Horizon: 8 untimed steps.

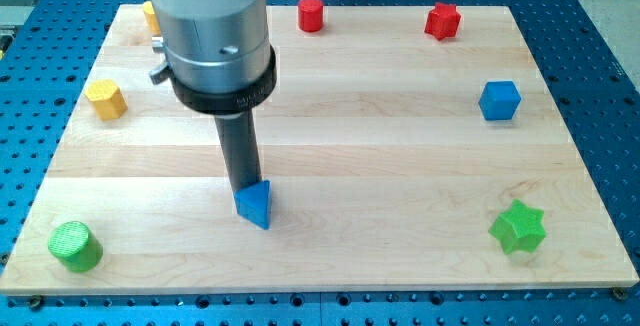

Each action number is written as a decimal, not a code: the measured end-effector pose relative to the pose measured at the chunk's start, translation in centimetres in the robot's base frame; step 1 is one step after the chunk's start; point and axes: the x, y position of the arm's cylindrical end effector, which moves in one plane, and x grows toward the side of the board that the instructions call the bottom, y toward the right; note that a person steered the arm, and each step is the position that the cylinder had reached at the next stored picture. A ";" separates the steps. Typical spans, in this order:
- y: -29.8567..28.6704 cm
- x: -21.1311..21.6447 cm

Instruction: Place the triangle at the bottom center of the board

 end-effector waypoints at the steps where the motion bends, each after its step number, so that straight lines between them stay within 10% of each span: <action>1: 3.2 1.0; 3: 5.8 0.9; 5: -3.7 0.0; 8: 3.7 2.8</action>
